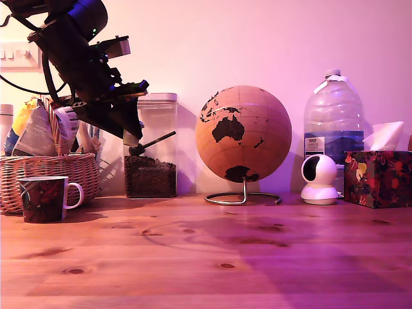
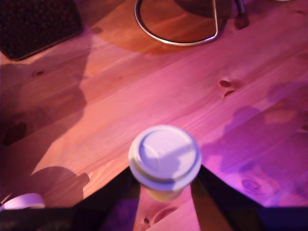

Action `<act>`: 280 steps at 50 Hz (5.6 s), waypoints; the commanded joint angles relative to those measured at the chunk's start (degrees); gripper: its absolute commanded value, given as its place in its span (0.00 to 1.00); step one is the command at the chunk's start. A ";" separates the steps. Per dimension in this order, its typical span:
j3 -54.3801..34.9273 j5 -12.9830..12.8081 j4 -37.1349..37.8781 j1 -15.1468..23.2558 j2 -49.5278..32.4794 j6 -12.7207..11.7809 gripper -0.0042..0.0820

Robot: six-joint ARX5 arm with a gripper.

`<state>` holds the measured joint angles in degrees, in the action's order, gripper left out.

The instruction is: Pick up the coffee capsules from the table one by one and drop them inside the nearest coffee cup

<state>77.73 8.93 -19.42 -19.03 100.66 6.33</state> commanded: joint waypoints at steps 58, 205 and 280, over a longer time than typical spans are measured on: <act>-0.81 -0.17 -1.22 5.62 -4.44 -3.34 0.32; -8.46 2.12 11.13 20.35 -1.66 -9.33 0.32; 1.95 -0.59 -0.31 21.05 7.80 -8.22 0.32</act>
<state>79.35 8.45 -20.16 1.65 108.16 -2.42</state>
